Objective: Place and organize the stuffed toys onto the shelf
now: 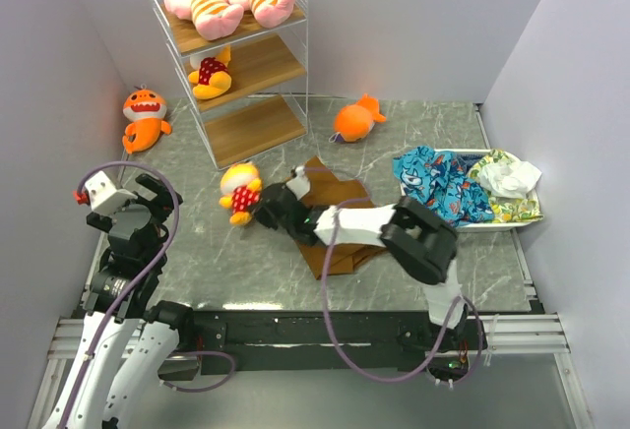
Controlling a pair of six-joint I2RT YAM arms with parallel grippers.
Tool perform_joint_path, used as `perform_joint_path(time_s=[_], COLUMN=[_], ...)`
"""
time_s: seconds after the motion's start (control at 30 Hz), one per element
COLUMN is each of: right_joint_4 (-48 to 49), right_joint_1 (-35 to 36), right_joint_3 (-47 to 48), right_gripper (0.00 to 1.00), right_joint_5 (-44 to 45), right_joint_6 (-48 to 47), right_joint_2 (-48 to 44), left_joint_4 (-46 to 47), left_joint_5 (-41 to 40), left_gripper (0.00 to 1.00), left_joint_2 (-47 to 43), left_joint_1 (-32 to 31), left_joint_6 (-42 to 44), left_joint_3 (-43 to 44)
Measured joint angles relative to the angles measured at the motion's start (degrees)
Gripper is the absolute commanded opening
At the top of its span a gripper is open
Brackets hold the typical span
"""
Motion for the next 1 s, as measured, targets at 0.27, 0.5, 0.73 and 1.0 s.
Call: perform_joint_path(time_s=[0.27,0.5,0.73,1.0], right_joint_4=[1.2,-1.3,-6.3,-8.1], right_joint_1=[-6.2,-14.8,-20.5,-21.6], right_joint_3=[1.3,10.8,24.0,31.1], right_gripper=[0.00,0.00,0.11,0.22], right_joint_5=[0.9,-4.9,-12.0,-15.9], right_joint_6=[-17.8,-26.3,-31.2,-34.1], right_joint_2=[-18.2,-16.8,-7.6,-1.9], left_joint_4=[0.0,0.0,0.0,0.0], left_joint_5=[-0.6,-0.6,-0.7,-0.7], left_gripper=[0.97,0.97,0.97,0.97], left_joint_2=[0.0,-0.1,-0.2,-0.2], left_joint_1=[0.0,0.0,0.0,0.0], left_joint_6=[0.0,0.0,0.0,0.0], left_joint_3=[0.0,-0.2,-0.3,-0.3])
